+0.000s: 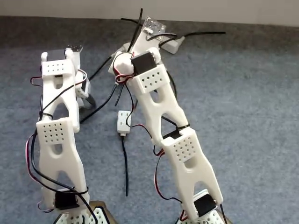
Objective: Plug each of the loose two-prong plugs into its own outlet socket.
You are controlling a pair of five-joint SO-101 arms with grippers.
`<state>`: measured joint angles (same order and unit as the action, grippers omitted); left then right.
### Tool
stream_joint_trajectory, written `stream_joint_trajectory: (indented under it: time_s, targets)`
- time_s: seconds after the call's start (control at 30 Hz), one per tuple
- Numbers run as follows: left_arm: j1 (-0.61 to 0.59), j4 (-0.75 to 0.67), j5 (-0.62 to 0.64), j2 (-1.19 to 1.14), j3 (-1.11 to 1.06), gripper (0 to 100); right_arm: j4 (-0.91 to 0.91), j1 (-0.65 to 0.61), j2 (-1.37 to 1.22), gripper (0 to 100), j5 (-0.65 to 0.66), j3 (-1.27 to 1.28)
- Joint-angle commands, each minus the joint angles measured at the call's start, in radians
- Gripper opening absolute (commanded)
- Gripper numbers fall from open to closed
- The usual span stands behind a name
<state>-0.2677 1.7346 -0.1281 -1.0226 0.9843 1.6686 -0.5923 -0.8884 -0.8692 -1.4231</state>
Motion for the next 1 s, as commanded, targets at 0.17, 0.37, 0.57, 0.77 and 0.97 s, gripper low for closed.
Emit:
stream_joint_trajectory:
  time_s: [0.17, 0.37, 0.57, 0.77, 0.97]
  targets:
    - [0.019, -0.044, -0.002, -0.051, 0.035, 17, -0.001, -0.012, 0.025, 46.4, 0.000, -0.041]
    - [0.022, -0.002, -0.002, 0.001, 0.033, 8, -0.001, -0.012, 0.025, 46.4, 0.000, -0.041]
    - [0.019, -0.011, -0.002, -0.038, 0.035, 4, -0.001, -0.012, 0.025, 46.4, 0.000, -0.041]
    - [-0.070, -0.018, -0.009, -0.038, 0.111, 1, -0.001, -0.012, 0.025, 46.4, 0.000, -0.041]
    - [-0.117, 0.000, -0.008, 0.013, 0.437, 1, -0.001, -0.012, 0.027, 46.4, 0.000, -0.041]
